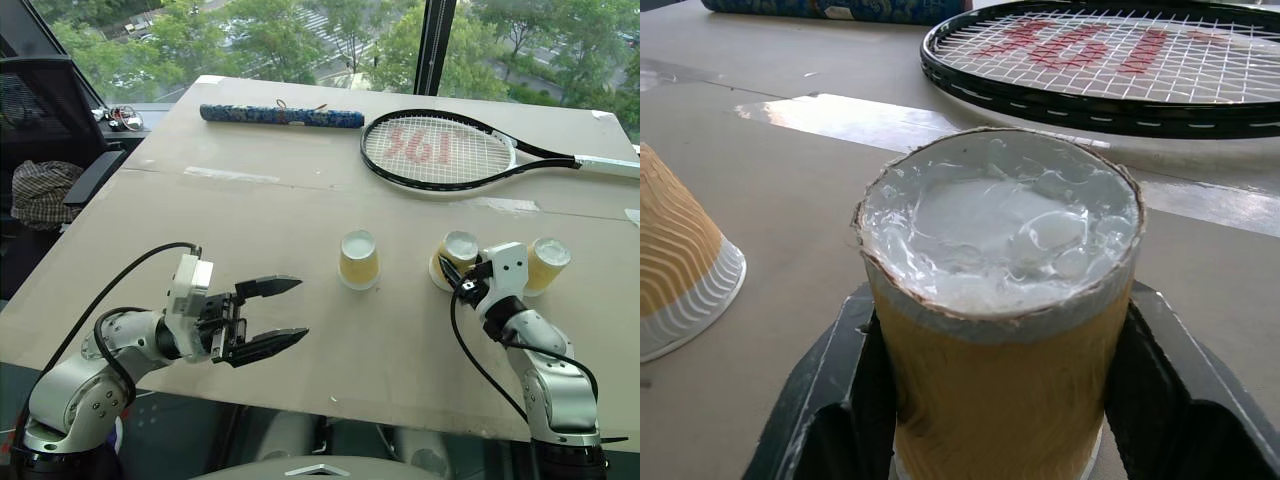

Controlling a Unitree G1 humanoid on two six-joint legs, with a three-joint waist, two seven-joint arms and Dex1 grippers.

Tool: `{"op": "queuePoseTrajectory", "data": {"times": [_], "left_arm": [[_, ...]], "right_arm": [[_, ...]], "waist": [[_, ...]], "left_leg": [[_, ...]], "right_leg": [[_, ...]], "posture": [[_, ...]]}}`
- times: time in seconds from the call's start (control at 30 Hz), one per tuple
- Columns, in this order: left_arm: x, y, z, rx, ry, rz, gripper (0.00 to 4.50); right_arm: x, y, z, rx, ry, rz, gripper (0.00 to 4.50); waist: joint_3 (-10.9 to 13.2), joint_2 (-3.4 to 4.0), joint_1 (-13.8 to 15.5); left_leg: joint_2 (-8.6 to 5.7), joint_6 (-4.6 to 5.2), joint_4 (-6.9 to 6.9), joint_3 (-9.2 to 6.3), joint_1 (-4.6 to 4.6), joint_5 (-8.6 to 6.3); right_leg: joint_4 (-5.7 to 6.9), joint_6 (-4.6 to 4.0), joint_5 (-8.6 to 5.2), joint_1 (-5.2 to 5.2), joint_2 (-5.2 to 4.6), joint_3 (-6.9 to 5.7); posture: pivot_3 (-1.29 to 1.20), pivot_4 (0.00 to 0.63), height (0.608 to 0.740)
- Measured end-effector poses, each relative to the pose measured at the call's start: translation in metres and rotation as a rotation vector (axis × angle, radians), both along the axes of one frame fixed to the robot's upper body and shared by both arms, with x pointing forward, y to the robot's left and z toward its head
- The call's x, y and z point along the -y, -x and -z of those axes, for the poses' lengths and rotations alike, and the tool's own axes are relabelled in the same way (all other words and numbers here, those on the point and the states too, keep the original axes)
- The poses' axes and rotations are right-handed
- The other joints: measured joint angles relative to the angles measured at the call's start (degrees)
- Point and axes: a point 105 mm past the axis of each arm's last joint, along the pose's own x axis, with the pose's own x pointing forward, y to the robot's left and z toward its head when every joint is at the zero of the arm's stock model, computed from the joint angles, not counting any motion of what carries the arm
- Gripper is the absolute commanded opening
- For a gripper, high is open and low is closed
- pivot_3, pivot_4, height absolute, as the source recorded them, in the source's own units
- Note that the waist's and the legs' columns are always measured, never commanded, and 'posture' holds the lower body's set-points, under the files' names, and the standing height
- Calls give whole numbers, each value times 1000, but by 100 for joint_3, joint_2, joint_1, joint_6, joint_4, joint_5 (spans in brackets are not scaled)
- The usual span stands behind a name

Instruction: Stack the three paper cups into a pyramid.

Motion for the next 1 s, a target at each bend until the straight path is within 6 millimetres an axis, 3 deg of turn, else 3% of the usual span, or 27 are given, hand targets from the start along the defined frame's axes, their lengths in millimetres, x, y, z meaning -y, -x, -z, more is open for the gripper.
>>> {"op": "queuePoseTrajectory", "data": {"times": [0.27,0.47,0.73,1.0], "left_arm": [[5,12,-17,-11,11,36,4500],[-3,21,-11,-53,28,38,4500],[-38,35,6,-64,6,-40,4500],[-42,39,9,-54,5,-72,4500]], "right_arm": [[-24,28,-17,16,1,-266,2539],[-48,36,-7,-20,47,-391,2539],[-64,25,-7,14,94,-439,2539],[-74,20,-6,24,109,-481,2539]], "waist": [[0,0,-17],[1,1,-19],[1,-2,-10],[2,-2,-10]], "left_leg": [[3,0,-1,1,6,0],[3,0,-2,7,7,0],[3,0,-3,10,5,0],[3,1,-4,12,2,-1]], "right_leg": [[1,22,-7,1,3,3],[-1,16,-11,-1,2,8],[-2,14,-13,-7,-2,7],[-5,14,-12,-10,-7,8]], "posture": [[0,150,740],[0,150,740],[0,150,740],[0,150,740]]}}
